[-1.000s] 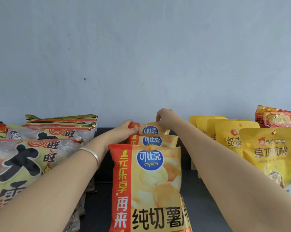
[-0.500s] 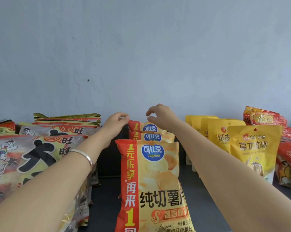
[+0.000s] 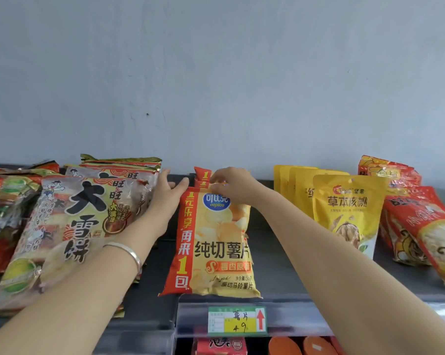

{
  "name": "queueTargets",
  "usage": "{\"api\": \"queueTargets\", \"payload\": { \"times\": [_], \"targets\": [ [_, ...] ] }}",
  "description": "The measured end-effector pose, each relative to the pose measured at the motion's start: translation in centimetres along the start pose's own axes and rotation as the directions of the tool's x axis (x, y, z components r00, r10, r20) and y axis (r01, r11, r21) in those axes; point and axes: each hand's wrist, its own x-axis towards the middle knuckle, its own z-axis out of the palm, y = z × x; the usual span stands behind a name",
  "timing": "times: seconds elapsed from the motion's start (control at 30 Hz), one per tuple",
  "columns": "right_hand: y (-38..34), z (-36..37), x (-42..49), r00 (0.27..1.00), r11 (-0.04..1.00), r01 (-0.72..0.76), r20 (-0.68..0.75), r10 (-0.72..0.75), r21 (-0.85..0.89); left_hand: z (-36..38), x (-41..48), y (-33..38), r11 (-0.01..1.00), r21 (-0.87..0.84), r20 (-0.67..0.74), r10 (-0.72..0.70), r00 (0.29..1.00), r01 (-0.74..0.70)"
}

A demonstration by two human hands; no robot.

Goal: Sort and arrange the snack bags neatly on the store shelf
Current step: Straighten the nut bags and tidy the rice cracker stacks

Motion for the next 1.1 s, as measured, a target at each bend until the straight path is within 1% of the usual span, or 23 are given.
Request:
{"api": "queueTargets", "payload": {
  "times": [0.1,0.17,0.23,0.27,0.33,0.4,0.57,0.7,0.77,0.83,0.93,1.0,1.1],
  "targets": [
    [-0.4,0.3,-2.0,0.999,0.997,-0.048,-0.015,0.049,0.056,0.5,-2.6,-0.6,0.998,-0.015,0.015,-0.058,0.998,0.058],
    [-0.6,0.5,-3.2,0.998,0.998,-0.055,-0.025,0.054,-0.039,0.5,-4.2,-0.8,0.995,-0.027,0.026,-0.094,0.995,0.095],
    [-0.8,0.7,-4.3,1.000,0.988,-0.015,0.002,0.015,-0.154,0.5,-5.4,-1.1,0.991,-0.030,0.050,-0.126,0.991,0.128],
    [-0.9,0.8,-4.8,1.000,0.986,0.004,0.029,0.001,-0.169,0.6,-5.9,-1.1,0.989,-0.026,0.069,-0.145,0.987,0.147],
    [-0.8,1.0,-5.4,0.997,0.990,0.008,0.081,0.003,-0.143,0.8,-6.9,-1.3,0.985,-0.011,0.110,-0.168,0.980,0.170],
    [-0.5,1.1,-5.7,0.994,0.995,-0.001,0.106,0.011,-0.096,1.5,-7.6,-1.5,0.985,-0.019,0.140,-0.165,0.976,0.169],
    [0.7,0.6,-6.1,0.996,0.999,-0.013,0.091,0.017,-0.039,3.1,-7.9,-1.6,0.990,-0.042,0.152,-0.125,0.980,0.132],
    [1.0,0.6,-6.5,0.996,0.998,-0.029,0.086,0.034,-0.052,3.7,-7.8,-1.6,0.994,-0.025,0.151,-0.103,0.983,0.108],
    [0.8,0.6,-6.7,0.997,0.995,-0.029,0.070,0.036,-0.094,3.6,-7.7,-1.4,0.996,-0.017,0.136,-0.088,0.987,0.091],
    [0.5,0.3,-7.0,0.999,0.991,-0.015,0.031,0.019,-0.136,3.3,-7.6,-1.3,0.996,0.031,0.096,-0.086,0.992,0.084],
    [-0.4,-0.3,-7.3,0.998,0.988,0.033,-0.047,-0.041,-0.150,2.4,-8.0,-0.9,0.989,0.137,0.033,-0.062,0.997,0.057],
    [-1.4,-0.2,-7.3,0.992,0.985,0.081,-0.088,-0.095,-0.151,1.6,-8.6,-0.3,0.979,0.201,0.014,-0.016,1.000,0.013],
    [-3.2,0.5,-7.1,0.978,0.974,0.157,-0.109,-0.176,-0.161,-0.2,-9.6,0.1,0.919,0.385,-0.023,0.099,0.995,-0.083]
  ]
}}
